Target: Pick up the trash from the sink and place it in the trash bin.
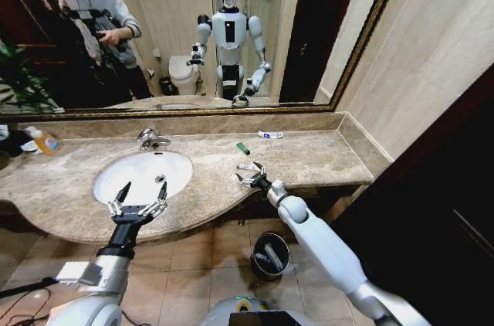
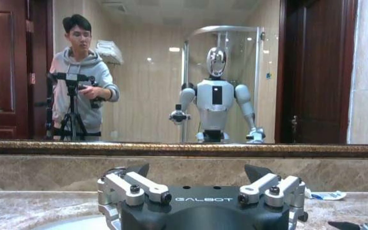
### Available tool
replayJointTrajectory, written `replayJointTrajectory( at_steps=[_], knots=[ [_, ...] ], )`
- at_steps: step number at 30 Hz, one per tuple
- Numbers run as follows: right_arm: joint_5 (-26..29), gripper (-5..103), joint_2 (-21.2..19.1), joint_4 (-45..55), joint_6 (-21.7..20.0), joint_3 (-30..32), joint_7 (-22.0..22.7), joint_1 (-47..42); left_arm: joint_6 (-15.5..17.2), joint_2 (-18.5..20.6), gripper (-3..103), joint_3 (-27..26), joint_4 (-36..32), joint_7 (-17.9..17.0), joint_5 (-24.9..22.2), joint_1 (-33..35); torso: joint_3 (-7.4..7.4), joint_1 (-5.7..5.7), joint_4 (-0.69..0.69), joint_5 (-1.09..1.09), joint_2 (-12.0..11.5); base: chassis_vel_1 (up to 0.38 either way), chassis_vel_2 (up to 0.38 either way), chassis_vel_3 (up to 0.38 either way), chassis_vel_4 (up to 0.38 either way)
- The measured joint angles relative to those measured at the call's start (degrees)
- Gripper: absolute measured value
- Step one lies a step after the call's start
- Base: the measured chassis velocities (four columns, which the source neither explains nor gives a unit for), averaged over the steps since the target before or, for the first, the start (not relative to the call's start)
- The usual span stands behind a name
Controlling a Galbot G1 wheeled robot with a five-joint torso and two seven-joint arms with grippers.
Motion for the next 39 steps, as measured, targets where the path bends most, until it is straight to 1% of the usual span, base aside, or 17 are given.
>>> replayJointTrajectory(
  at_steps=[3, 6, 7, 8, 10, 11, 13, 14, 19, 22, 25, 26, 28, 30, 31, 35, 39],
  knots=[
    [-0.18, 103, 0.39, -1.79, 0.02, -0.36, -0.04, 1.31, 0.00, 0.00, 100, 0.00, 0.00, 0.00, 0.00, 0.00, 0.00, 0.00, 0.00, 0.00, 0.00, 0.000, 0.000, 0.000, 0.000],
    [-0.20, 101, 0.47, -2.67, 0.02, -0.38, -0.22, 1.73, 0.00, 0.00, 100, 0.00, 0.00, 0.00, 0.00, 0.00, 0.00, 0.00, 0.00, 0.00, 0.00, 0.000, 0.000, 0.000, 0.000],
    [-0.20, 93, 0.44, -3.17, 0.06, -0.25, -0.66, 1.93, 0.00, 0.00, 100, 0.00, 0.00, 0.00, 0.00, 0.00, 0.00, 0.00, 0.00, 0.01, 0.00, 0.000, 0.000, 0.000, 0.000],
    [-0.18, 93, 0.38, -3.27, 0.08, -0.17, -0.84, 1.97, 0.00, 0.00, 100, 0.00, 0.00, 0.00, 0.00, 0.00, 0.00, 0.00, 0.00, 0.01, 0.00, 0.000, 0.000, 0.000, 0.000],
    [-0.18, 83, 0.18, -3.39, 0.08, -0.06, -1.23, 1.99, 0.00, 0.00, 100, 0.00, 0.00, 0.00, 0.00, 0.00, 0.00, 0.00, 0.00, 0.00, 0.00, 0.000, 0.000, 0.000, 0.000],
    [-0.18, 83, 0.18, -3.39, 0.08, -0.06, -1.23, 1.99, 0.00, 0.00, 100, 0.00, 0.00, 0.00, 0.00, 0.00, 0.00, 0.00, 0.00, 0.00, 0.00, 0.000, 0.000, 0.000, 0.000],
    [-0.22, 71, 0.02, -3.58, 0.09, 0.06, -1.48, 1.99, 0.00, 0.00, 100, 0.00, 0.00, 0.00, 0.00, 0.00, 0.00, 0.00, 0.00, 0.00, 0.00, 0.000, 0.000, 0.000, 0.000],
    [-0.26, 71, -0.05, -3.64, 0.09, 0.11, -1.54, 1.99, 0.00, 0.00, 100, 0.00, 0.00, 0.00, 0.00, 0.00, 0.00, 0.00, 0.00, 0.01, 0.00, 0.000, 0.000, 0.000, 0.000],
    [-0.29, 49, -0.35, -3.60, 0.10, 0.21, -1.64, 1.91, 0.00, 0.00, 100, 0.00, 0.00, 0.00, 0.00, 0.00, 0.00, 0.00, 0.00, 0.01, 0.00, 0.000, 0.000, 0.000, 0.000],
    [-0.28, 43, -0.42, -3.35, 0.10, 0.26, -1.64, 1.86, 0.00, 0.00, 100, 0.00, 0.00, 0.00, 0.00, 0.00, 0.00, 0.00, 0.00, 0.01, 0.00, 0.000, 0.000, 0.000, 0.000],
    [-0.20, 27, -0.55, -2.59, 0.06, 0.34, -1.63, 1.35, 0.00, 0.00, 100, 0.00, 0.00, 0.00, 0.00, 0.00, 0.00, 0.00, 0.00, 0.01, 0.01, 0.000, 0.000, 0.000, 0.000],
    [-0.20, 27, -0.55, -2.59, 0.06, 0.34, -1.63, 1.35, 0.00, 0.00, 100, 0.00, 0.00, 0.00, 0.00, 0.00, 0.00, 0.00, 0.00, 0.01, 0.01, 0.000, 0.000, 0.000, 0.000],
    [-0.17, 16, -0.62, -2.32, 0.06, 0.41, -1.63, 1.08, 0.00, 0.00, 100, 0.00, 0.00, 0.00, 0.00, 0.00, 0.00, 0.00, 0.00, 0.01, 0.01, 0.000, 0.000, 0.000, 0.000],
    [-0.14, 16, -0.69, -2.11, 0.06, 0.47, -1.64, 0.87, 0.00, 0.00, 100, 0.00, 0.00, 0.00, 0.00, 0.00, 0.00, 0.00, 0.00, 0.01, 0.01, 0.000, 0.000, 0.000, 0.000],
    [-0.09, 9, -0.83, -1.84, 0.07, 0.54, -1.67, 0.64, 0.00, 0.00, 100, 0.00, 0.00, 0.00, 0.00, 0.00, -0.01, 0.00, 0.00, 0.01, 0.01, 0.000, 0.000, 0.000, 0.000],
    [0.06, 4, -1.22, -1.14, 0.05, 0.83, -1.70, 0.07, 0.00, 0.00, 100, 0.00, 0.00, 0.00, 0.00, 0.00, 0.00, 0.00, 0.00, 0.01, 0.01, 0.000, 0.000, 0.000, 0.000],
    [0.40, 4, -1.72, -0.03, -0.09, 1.30, -1.72, -0.63, 0.00, 0.00, 100, 0.00, 0.00, 0.00, 0.00, 0.00, 0.00, 0.00, 0.00, 0.01, 0.01, 0.000, 0.000, 0.000, 0.000]
  ],
)
